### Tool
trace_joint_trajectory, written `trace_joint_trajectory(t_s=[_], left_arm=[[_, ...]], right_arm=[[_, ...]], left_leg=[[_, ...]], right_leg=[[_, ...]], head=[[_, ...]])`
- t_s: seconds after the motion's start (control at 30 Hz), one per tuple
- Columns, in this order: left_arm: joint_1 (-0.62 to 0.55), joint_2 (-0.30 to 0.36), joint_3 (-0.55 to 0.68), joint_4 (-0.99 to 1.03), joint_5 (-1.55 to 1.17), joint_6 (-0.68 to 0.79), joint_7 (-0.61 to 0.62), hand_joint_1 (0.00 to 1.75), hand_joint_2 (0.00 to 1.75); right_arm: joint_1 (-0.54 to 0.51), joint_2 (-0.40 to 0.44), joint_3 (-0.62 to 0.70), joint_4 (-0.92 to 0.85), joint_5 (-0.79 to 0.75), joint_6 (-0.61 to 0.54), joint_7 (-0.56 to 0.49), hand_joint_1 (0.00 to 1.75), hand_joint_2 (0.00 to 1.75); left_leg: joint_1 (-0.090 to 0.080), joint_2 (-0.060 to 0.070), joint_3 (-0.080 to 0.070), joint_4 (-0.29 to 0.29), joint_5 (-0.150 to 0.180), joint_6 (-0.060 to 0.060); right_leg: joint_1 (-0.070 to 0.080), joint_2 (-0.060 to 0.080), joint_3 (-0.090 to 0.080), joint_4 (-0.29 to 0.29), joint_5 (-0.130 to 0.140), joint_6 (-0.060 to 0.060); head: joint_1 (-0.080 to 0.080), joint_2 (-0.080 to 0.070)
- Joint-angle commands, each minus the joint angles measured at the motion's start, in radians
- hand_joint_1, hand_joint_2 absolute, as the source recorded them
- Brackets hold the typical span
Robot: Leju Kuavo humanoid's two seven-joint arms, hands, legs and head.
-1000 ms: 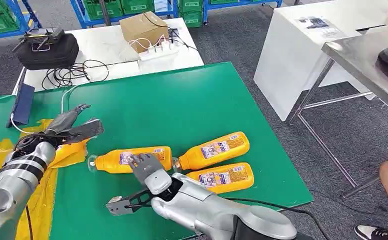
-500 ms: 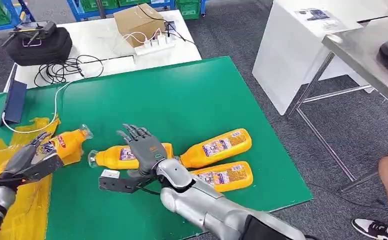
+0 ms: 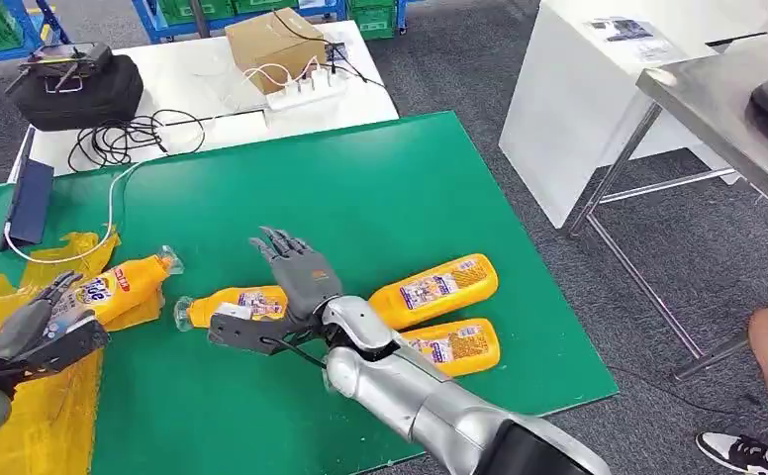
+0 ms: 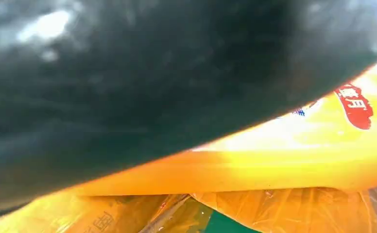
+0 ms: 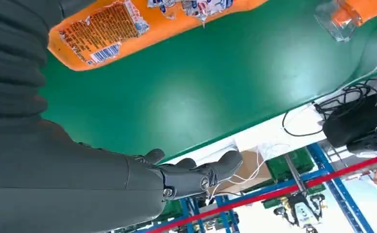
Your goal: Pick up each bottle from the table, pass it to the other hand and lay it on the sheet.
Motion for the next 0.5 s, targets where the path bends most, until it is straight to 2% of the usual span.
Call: trace_joint_trajectory(t_s=[0.03, 0.13, 0.3, 0.33, 0.47, 0.5], left_arm=[[-0.007, -0.032, -0.024, 0.078, 0.006, -0.019, 0.009, 0.00, 0.00], [-0.077, -0.051, -0.063, 0.129, -0.010, -0.023, 0.010, 0.00, 0.00], [-0.184, -0.101, -0.097, 0.186, -0.007, -0.029, -0.008, 0.00, 0.00], [-0.203, -0.122, -0.085, 0.191, 0.018, -0.027, -0.031, 0.00, 0.00], [-0.228, -0.210, 0.036, 0.147, 0.210, -0.063, -0.151, 0.00, 0.00], [-0.229, -0.231, 0.072, 0.119, 0.269, -0.082, -0.168, 0.00, 0.00]], right_arm=[[-0.080, -0.020, -0.045, 0.160, -0.029, 0.182, 0.031, 0.00, 1.75], [-0.103, -0.021, -0.064, 0.218, -0.034, 0.211, 0.058, 0.00, 1.75], [-0.109, -0.032, -0.087, 0.271, -0.044, 0.282, 0.094, 0.00, 1.75], [-0.106, -0.036, -0.090, 0.278, -0.044, 0.298, 0.102, 0.00, 1.75], [-0.084, -0.049, -0.103, 0.291, -0.036, 0.316, 0.112, 0.00, 1.75], [-0.078, -0.052, -0.105, 0.295, -0.030, 0.320, 0.118, 0.00, 1.75]], left_leg=[[-0.001, -0.004, 0.001, -0.001, 0.000, 0.002], [-0.001, -0.009, -0.001, -0.001, 0.002, 0.004], [-0.001, -0.009, -0.002, 0.000, 0.002, 0.003], [-0.001, -0.014, -0.003, -0.001, 0.003, 0.004], [-0.001, -0.013, -0.004, 0.000, 0.003, 0.003], [-0.001, -0.017, -0.004, 0.000, 0.004, 0.004]], right_leg=[[-0.001, 0.001, 0.000, 0.000, 0.000, 0.000], [-0.001, -0.001, 0.000, -0.001, 0.001, -0.001], [-0.001, -0.004, -0.001, 0.000, 0.000, 0.000], [-0.001, -0.006, -0.001, -0.001, 0.000, -0.001], [0.000, -0.008, -0.001, -0.001, 0.000, 0.000], [-0.001, -0.009, -0.001, -0.001, 0.000, 0.000]], head=[[0.000, 0.000], [0.000, 0.000], [0.000, 0.000], [0.000, 0.000], [0.000, 0.000], [0.000, 0.000]])
